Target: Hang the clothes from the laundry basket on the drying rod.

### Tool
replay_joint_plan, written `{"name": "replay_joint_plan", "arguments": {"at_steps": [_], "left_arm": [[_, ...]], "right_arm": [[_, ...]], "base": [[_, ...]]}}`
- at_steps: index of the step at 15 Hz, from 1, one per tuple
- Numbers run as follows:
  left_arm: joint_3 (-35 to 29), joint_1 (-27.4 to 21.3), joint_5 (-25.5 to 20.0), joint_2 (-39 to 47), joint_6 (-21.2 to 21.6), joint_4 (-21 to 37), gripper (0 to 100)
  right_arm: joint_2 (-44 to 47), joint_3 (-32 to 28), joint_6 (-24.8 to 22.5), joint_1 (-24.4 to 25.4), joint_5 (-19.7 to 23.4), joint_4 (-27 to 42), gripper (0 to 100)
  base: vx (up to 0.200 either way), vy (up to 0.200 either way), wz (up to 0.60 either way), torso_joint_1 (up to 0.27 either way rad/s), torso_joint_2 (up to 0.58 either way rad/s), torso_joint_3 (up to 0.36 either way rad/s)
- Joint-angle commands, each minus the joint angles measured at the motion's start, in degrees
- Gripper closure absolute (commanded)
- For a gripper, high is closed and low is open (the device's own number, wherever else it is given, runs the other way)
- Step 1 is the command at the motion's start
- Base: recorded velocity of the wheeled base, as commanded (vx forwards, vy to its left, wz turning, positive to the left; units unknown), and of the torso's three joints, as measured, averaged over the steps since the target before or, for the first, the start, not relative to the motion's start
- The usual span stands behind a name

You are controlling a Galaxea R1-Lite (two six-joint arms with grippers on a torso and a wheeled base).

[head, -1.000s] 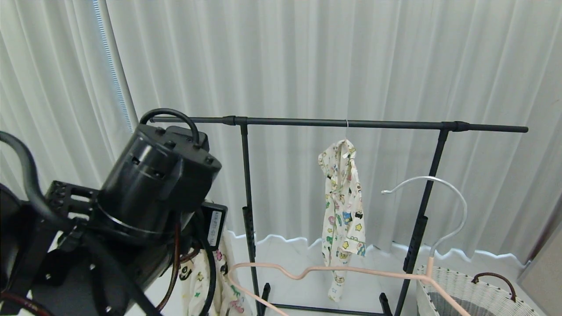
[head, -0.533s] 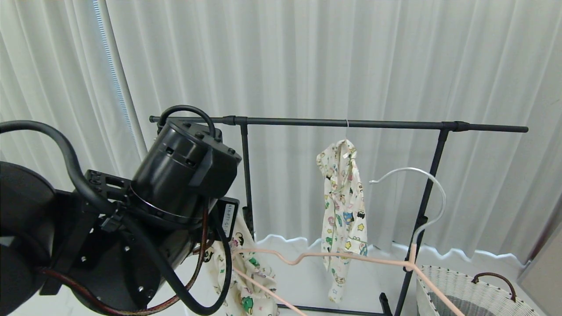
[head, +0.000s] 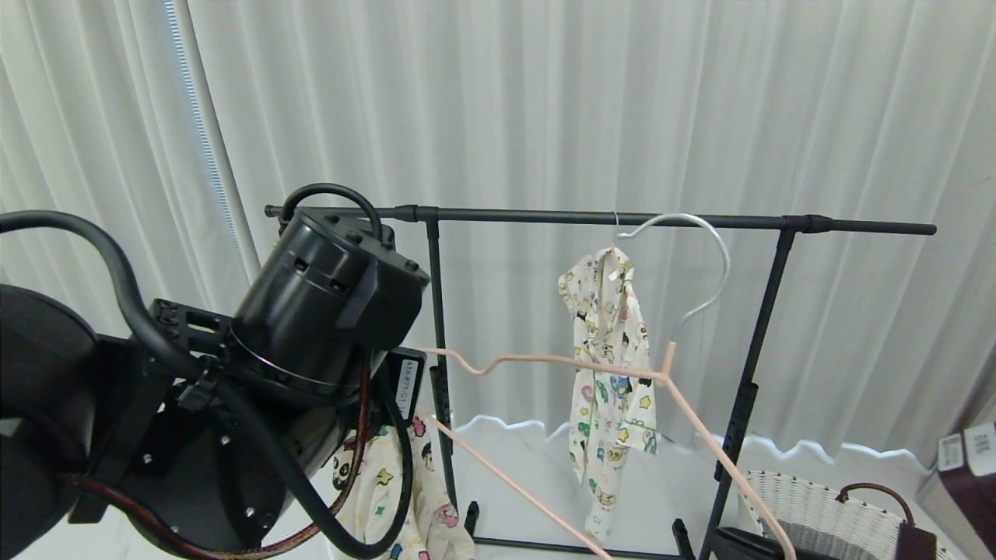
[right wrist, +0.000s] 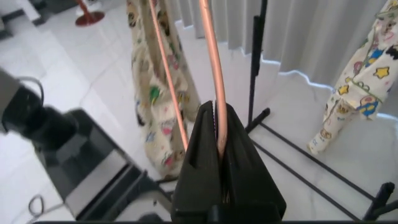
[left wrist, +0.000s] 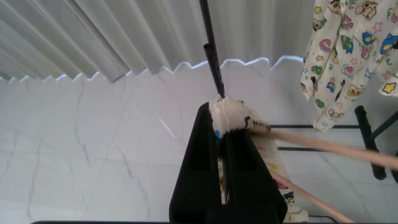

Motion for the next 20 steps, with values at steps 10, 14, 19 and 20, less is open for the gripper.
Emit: {"name": "replay_joint_plan", "arguments": {"at_steps": [10, 14, 19, 20], "left_arm": [[-0.9, -2.1, -0.1, -1.8, 0.6, 0.1, 100], [-1.0, -9.1, -5.3, -4.8, 0.5, 0.1, 100], [-1.1, -13.5, -12.1, -8.4, 0.4, -0.2, 100], [-1.6, -14.7, -13.8, -9.3, 0.4, -0.3, 100]], "right_arm": [[17.3, -4.7, 0.6, -0.6, -2.2, -9.2, 100], [18.9, -5.2, 0.5, -0.6, -1.3, -9.4, 100], [19.1, -6.0, 0.6, 1.0, -1.1, -9.5, 100], [19.2, -6.0, 0.6, 1.9, -1.1, -9.5, 100]], "base": [[0.0, 0.0, 0.0, 0.0, 0.0, 0.0], [0.0, 0.0, 0.0, 0.0, 0.0, 0.0], [0.0, 0.0, 0.0, 0.0, 0.0, 0.0], [0.0, 0.0, 0.0, 0.0, 0.0, 0.0]]}}
